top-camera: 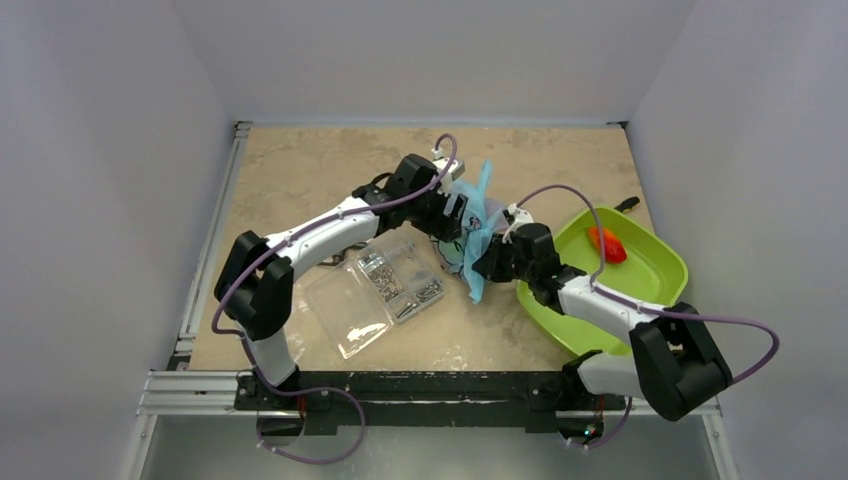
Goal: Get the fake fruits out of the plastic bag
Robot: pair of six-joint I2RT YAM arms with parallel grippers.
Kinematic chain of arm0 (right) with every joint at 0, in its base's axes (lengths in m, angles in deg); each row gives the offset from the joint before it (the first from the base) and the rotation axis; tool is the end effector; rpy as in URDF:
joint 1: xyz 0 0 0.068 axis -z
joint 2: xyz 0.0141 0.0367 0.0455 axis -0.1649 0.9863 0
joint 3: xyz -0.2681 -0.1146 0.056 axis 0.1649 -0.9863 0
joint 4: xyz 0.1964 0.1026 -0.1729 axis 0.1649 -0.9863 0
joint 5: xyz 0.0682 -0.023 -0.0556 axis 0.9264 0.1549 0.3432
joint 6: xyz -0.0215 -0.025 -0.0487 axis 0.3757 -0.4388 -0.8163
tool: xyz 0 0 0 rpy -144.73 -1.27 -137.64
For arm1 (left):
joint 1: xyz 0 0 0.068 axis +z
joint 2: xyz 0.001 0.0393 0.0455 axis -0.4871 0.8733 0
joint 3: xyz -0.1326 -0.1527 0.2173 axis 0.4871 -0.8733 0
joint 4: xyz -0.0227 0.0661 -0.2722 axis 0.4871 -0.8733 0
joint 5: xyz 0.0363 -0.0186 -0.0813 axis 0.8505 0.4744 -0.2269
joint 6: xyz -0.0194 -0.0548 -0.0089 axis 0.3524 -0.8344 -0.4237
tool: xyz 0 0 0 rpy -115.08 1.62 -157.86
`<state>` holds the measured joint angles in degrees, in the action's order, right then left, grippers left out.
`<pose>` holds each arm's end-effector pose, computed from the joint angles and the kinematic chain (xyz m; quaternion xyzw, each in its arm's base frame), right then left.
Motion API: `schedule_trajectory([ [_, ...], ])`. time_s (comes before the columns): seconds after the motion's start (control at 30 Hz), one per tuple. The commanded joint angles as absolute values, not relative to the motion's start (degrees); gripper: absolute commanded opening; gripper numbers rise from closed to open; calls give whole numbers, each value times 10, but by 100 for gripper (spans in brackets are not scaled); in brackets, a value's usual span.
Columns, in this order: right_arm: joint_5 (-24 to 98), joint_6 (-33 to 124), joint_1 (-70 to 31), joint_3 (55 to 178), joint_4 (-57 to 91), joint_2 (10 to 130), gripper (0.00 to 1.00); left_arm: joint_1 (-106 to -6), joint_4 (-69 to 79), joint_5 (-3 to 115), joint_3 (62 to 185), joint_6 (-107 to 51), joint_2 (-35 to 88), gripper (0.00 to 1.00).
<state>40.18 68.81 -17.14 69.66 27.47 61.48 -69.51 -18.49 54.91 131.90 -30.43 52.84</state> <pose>0.2315 0.1247 0.1827 -0.0157 0.8813 0.2926 0.3707 0.3258 -0.2860 0.2783 0.2388 0.8813 -0.2496 0.3226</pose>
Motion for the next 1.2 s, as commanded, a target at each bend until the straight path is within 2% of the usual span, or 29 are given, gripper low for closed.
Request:
schedule_trajectory([
  [0.0, 413, 709, -175, 691, 285, 583, 11, -688, -164, 591, 1352, -287, 501, 85],
  [0.13, 409, 710, -177, 691, 276, 566, 12, -697, -222, 599, 1438, -281, 551, 87],
  [0.4, 395, 692, -177, 697, 252, 558, 15, -710, -190, 574, 1436, -274, 610, 83],
  [0.5, 398, 689, -177, 692, 251, 554, 16, -714, -191, 545, 1448, -287, 619, 72],
  [0.67, 396, 689, -178, 692, 252, 549, 22, -728, -200, 525, 1451, -270, 638, 39],
  [0.73, 382, 688, -178, 697, 244, 544, 27, -730, -213, 524, 1459, -265, 642, 24],
  [0.87, 335, 687, -178, 716, 223, 532, 38, -730, -219, 509, 1461, -267, 637, 7],
  [0.97, 306, 696, -178, 740, 210, 525, 43, -730, -216, 504, 1455, -277, 631, 0],
  [1.17, 258, 699, -178, 777, 193, 524, 52, -730, -209, 495, 1448, -285, 628, 0],
])
